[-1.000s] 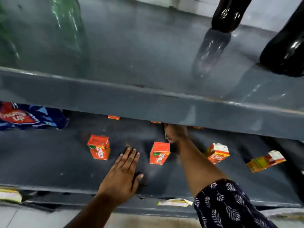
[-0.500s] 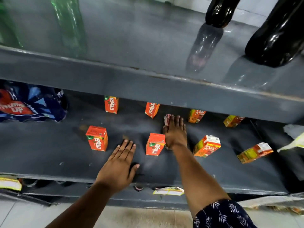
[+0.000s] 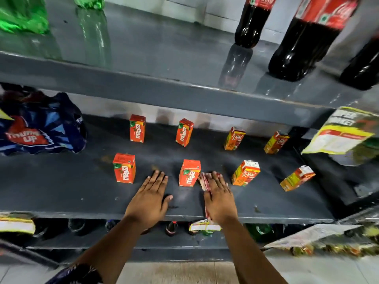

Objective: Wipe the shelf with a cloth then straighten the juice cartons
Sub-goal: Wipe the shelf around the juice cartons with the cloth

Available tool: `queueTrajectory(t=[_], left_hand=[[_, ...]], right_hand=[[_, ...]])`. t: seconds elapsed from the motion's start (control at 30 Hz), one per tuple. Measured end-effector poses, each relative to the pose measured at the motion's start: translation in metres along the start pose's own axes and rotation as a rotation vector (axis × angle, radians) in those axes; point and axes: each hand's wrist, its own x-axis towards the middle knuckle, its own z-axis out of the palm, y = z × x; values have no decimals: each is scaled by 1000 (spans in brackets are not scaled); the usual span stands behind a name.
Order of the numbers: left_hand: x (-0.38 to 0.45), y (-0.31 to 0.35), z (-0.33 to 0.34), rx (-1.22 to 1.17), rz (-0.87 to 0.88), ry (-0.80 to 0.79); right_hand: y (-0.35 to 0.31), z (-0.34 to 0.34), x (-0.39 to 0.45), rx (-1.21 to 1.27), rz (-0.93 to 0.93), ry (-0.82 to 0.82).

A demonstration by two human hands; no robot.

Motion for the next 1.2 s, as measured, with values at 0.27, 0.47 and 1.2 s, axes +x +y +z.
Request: queueTrajectory(t=[0.27, 0.47, 1.2], left_hand=[[-18, 10, -10, 17, -78, -87], [-63, 9, -27, -14, -82, -84], [-90, -184, -77, 57, -387, 79]], right_hand=[[-6, -15, -79, 110, 58, -33], [-15, -42, -123, 122, 102, -87], [-206, -33, 38, 254, 125, -46]])
